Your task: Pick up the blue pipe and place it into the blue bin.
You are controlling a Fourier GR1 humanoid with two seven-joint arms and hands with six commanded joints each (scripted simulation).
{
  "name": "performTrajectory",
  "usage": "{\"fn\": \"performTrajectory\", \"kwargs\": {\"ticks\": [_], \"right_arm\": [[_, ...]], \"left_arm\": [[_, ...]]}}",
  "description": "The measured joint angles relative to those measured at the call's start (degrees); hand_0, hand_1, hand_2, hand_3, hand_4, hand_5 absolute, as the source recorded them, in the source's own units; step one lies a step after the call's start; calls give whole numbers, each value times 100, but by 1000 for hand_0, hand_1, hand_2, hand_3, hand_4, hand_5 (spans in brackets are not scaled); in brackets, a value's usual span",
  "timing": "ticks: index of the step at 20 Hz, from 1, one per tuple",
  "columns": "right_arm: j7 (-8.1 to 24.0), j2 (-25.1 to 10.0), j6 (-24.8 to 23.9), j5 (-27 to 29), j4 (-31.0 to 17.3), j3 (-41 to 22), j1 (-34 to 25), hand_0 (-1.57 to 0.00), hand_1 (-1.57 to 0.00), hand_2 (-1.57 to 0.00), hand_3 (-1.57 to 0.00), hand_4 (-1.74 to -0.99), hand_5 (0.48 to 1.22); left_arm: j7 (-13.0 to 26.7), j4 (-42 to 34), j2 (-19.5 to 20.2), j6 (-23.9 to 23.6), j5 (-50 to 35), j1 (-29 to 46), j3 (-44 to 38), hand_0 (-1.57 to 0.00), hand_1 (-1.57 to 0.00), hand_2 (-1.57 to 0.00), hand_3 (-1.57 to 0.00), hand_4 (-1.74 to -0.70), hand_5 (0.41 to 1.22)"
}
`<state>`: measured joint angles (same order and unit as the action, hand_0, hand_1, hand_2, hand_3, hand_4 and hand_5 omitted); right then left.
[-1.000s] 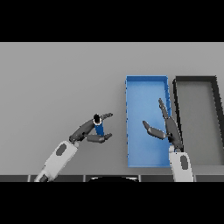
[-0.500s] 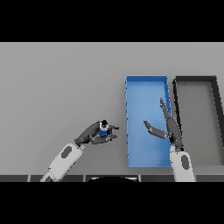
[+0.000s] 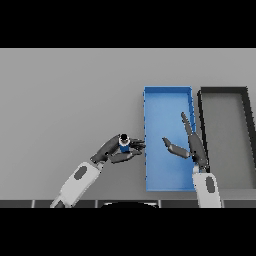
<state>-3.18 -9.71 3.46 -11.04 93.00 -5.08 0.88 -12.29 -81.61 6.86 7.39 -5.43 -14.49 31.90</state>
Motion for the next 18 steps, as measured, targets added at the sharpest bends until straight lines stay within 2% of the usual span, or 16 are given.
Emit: {"fn": "performTrajectory", "kwargs": {"ticks": [3, 7, 9, 13, 16, 18], "right_arm": [[-2, -43, 34, 37, 59, 23, -24, 1, 1, 1, 1, -1129, 561], [29, -48, 25, 43, 53, 43, 35, 1, 1, 1, 1, -1123, 571], [44, -45, 13, 17, 45, 32, 21, 1, 1, 1, 1, -1124, 578], [-104, 367, -527, -334, 499, -134, 765, 1, 1, 1, 1, -1123, 578], [-205, 766, -1037, -693, 879, -305, 1534, 1, 1, 1, 1, -1185, 578], [-90, 845, -1174, -775, 1091, -321, 1610, 1, -11, -3, 1, -1194, 572]], "left_arm": [[261, -260, -33, -33, 56, -129, -30, -1558, -1560, -1562, -1560, -1474, 1217], [507, -517, 52, 203, 4, -214, -66, -1566, -1567, -1567, -1566, -1473, 1219], [654, -509, -40, 257, 24, -237, -51, -1568, -1568, -1569, -1568, -1473, 1220], [723, -607, -66, 324, 62, -217, -99, -1570, -1570, -1570, -1570, -1474, 1220], [745, -544, -116, 393, 117, -200, -130, -1570, -1570, -1570, -1570, -1474, 1220], [706, -581, -118, 420, 169, -177, -160, -1571, -1571, -1571, -1571, -1474, 1221]]}}
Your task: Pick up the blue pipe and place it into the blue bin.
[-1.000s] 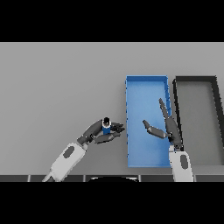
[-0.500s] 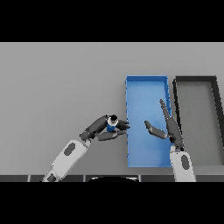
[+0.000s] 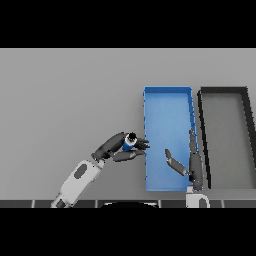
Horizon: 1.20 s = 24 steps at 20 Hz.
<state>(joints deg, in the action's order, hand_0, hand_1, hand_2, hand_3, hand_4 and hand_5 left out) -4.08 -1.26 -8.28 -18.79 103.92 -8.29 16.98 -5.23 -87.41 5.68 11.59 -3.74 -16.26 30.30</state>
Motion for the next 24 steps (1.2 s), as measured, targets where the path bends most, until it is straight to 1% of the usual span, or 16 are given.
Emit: {"fn": "performTrajectory", "kwargs": {"ticks": [1, 2, 3, 4, 5, 6, 8, 10, 11, 12, 13, 14, 16, 19, 22, 24], "right_arm": [[45, -8, 33, 137, -17, 73, -34, 1, -19, -18, 1, -1178, 569], [-125, 26, 88, 279, 50, 78, -49, 1, -22, -30, 1, -1166, 571], [-455, 12, 251, 577, 259, 105, -69, 1, -17, -32, 1, -1172, 579], [-618, -3, 428, 810, 365, 99, -54, 1, -14, -25, 1, -1175, 592], [-712, -169, 603, 1016, 578, 164, -68, 1, -11, -20, 1, -1169, 597], [-631, -289, 757, 1150, 767, 158, -150, 1, -8, -16, 1, -1163, 592], [-281, -689, 1121, 1310, 1239, 106, -295, 1, -5, -10, 1, -1171, 579], [226, -895, 1458, 1443, 1571, -103, -460, 1, -3, -6, 1, -1185, 554], [677, -1025, 1590, 1419, 1631, -199, -540, 1, -2, -4, 1, -1194, 543], [1011, -1114, 1677, 1388, 1645, -283, -723, 1, -1, -3, 1, -1205, 539], [1162, -1193, 1802, 1373, 1652, -388, -904, 1, -1, -3, 1, -1219, 537], [1176, -1274, 1914, 1378, 1650, -450, -999, 1, -1, -2, 1, -1230, 531], [1433, -1300, 2092, 1441, 1646, -590, -1376, 1, 0, -1, 1, -1256, 523], [1922, -1255, 2319, 1513, 1657, -795, -1748, 1, 0, 0, 1, -1239, 522], [2196, -1046, 2496, 1805, 1602, -1014, -2159, 1, 1, 1, 1, -1220, 525], [2242, -1026, 2587, 1796, 1561, -1135, -2487, 1, 1, 1, 1, -1209, 517]], "left_arm": [[23, -6, -27, -8, 72, 37, 28, -1571, -1571, -1571, -1571, -1475, 1221], [-12, 29, -30, 6, 104, 58, 2, -1571, -1571, -1571, -1571, -1475, 1221], [-39, 54, -51, 26, 146, 42, -7, -1571, -1571, -1571, -1571, -1475, 1221], [-34, 30, -66, 44, 157, 57, -14, -1571, -1571, -1571, -1571, -1475, 1221], [-34, -37, -75, 62, 179, 102, 4, -1571, -1571, -1571, -1571, -1475, 1221], [27, -11, -116, 47, 209, 84, -20, -1571, -1571, -1571, -1571, -1474, 1221], [58, 0, -92, 122, 203, 50, -109, -1571, -1571, -1571, -1571, -1474, 1221], [61, -19, -104, 146, 267, 65, -139, -1571, -1571, -1571, -1571, -1473, 1221], [1, 21, -55, 200, 288, 85, -180, -1571, -1571, -1571, -1571, -1473, 1221], [92, 79, -131, 196, 316, 37, -189, -1571, -1571, -1571, -1571, -1473, 1221], [49, 40, -208, 223, 325, 63, -144, -1571, -1571, -1571, -1571, -1474, 1221], [17, -30, -142, 252, 349, 94, -167, -1571, -1571, -1571, -1571, -1474, 1221], [63, -37, -220, 243, 459, 89, -134, -1571, -1571, -1571, -1571, -1474, 1221], [102, -43, -208, 324, 448, 72, -234, -1571, -1571, -1571, -1571, -1475, 1221], [217, -96, -272, 382, 449, 42, -278, -1571, -1571, -1571, -1571, -1476, 1221], [307, -81, -321, 419, 472, 30, -317, -1571, -1571, -1571, -1571, -1473, 1221]]}}
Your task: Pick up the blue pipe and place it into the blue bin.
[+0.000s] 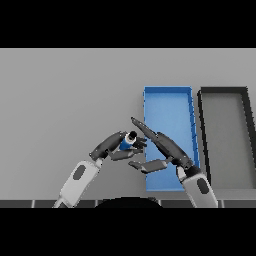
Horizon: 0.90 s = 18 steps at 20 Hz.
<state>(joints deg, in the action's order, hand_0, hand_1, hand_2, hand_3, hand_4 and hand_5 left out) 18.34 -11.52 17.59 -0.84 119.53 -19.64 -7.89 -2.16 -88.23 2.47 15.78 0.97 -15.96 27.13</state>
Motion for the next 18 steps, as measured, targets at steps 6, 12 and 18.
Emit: {"fn": "performTrajectory", "kwargs": {"ticks": [6, 12, 18], "right_arm": [[534, 259, 236, 239, -533, -148, -828, 1, 1, -1, 1, -1208, 512], [635, 543, 447, 328, -1209, -186, -1470, -630, -652, -657, -504, -1383, 523], [171, 794, 340, 389, -1341, -237, -1422, -1324, -1330, -1331, -1225, -1481, 869]], "left_arm": [[-180, 128, -86, 389, -112, 19, -138, -1571, -1571, -1571, -1571, -1459, 1221], [-8, 158, -206, 463, 5, 117, -205, -1571, -1571, -1528, -1139, -1596, 1221], [-96, 131, -285, 545, 27, 102, -282, -1571, -1571, -1560, -1331, -1703, 1221]]}}
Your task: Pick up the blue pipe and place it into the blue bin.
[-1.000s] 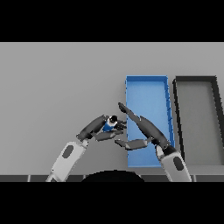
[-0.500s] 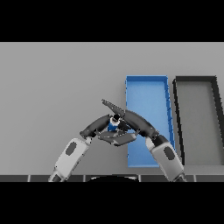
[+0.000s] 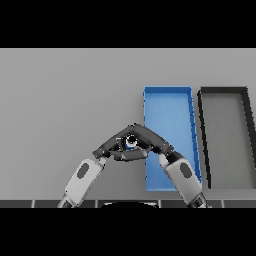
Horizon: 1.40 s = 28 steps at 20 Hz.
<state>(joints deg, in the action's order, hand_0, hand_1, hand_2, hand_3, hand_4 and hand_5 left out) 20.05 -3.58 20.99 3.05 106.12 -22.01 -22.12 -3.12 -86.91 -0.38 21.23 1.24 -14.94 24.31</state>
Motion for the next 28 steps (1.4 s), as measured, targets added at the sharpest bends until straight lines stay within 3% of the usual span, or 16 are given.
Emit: {"fn": "performTrajectory", "kwargs": {"ticks": [2, 4, 6, 10, 11, 12, 14, 16, 19, 23, 25, 26, 28], "right_arm": [[-123, 13, -29, -125, 39, -30, 36, -1413, -1417, -1418, -1350, -1474, 996], [-341, 41, 2, -278, 31, -72, -17, -1470, -1472, -1473, -1429, -1481, 1077], [-348, 83, 48, -325, 50, -130, 20, -1506, -1508, -1508, -1480, -1488, 1129], [-156, 345, 38, -70, 136, 6, 271, -1545, -1545, -1545, -1534, -1494, 1183], [-125, 388, 41, -77, 171, 2, 316, -1550, -1550, -1550, -1541, -1495, 1191], [-56, 423, 62, -48, 166, 52, 299, -1554, -1554, -1555, -1547, -1496, 1197], [-131, 520, -2, -251, 133, 30, 282, -1560, -1560, -1560, -1556, -1497, 1206], [59, 602, 57, -275, 142, 59, 270, -1564, -1564, -1564, -1561, -1498, 1211], [123, 656, 142, -340, 92, 181, 228, -1567, -1568, -1568, -1566, -1498, 1216], [-263, 808, 174, -583, 133, 176, 316, -1570, -1570, -1570, -1569, -1499, 1219], [-238, 834, 184, -654, 176, 222, 337, -1570, -1570, -1570, -1570, -1499, 1220], [-229, 908, 182, -688, 99, 254, 279, -1570, -1570, -1570, -1570, -1499, 1220], [-344, 896, 284, -601, 180, 331, 365, -1571, -1571, -1571, -1570, -1498, 1220]], "left_arm": [[-14, -33, 19, 40, 28, 51, -27, -1571, -1571, -1549, -1372, -1717, 1221], [-149, -6, -39, 18, 49, -10, -62, -1571, -1571, -1545, -1396, -1725, 1221], [-253, 6, -48, -40, 121, 4, -54, -1571, -1571, -1555, -1432, -1731, 1221], [-103, -38, -67, -31, 151, -6, -65, -1571, -1571, -1564, -1434, -1732, 1221], [-129, -2, -70, 2, 171, -52, -88, -1571, -1571, -1566, -1264, -1734, 1221], [-188, -23, -79, -37, 192, -9, -87, -1446, -1368, -1336, -1051, -1629, 1221], [-111, -70, -24, 15, 353, -9, -98, -940, -875, -855, -672, -1406, 1221], [-292, -77, 79, 201, 489, 65, -70, -601, -560, -547, -430, -1250, 1221], [27, -34, 69, 404, 543, 13, -132, -307, -286, -279, -220, -1092, 984], [457, 151, 91, 431, 531, -85, -210, -125, -117, -114, -89, -991, 729], [361, 108, 68, 371, 534, -60, -220, -80, -74, -73, -57, -975, 642], [596, 155, 44, 378, 443, -113, -299, -64, -59, -58, -45, -974, 607], [648, 141, 53, 377, 376, -43, -342, -40, -38, -37, -29, -968, 557]]}}
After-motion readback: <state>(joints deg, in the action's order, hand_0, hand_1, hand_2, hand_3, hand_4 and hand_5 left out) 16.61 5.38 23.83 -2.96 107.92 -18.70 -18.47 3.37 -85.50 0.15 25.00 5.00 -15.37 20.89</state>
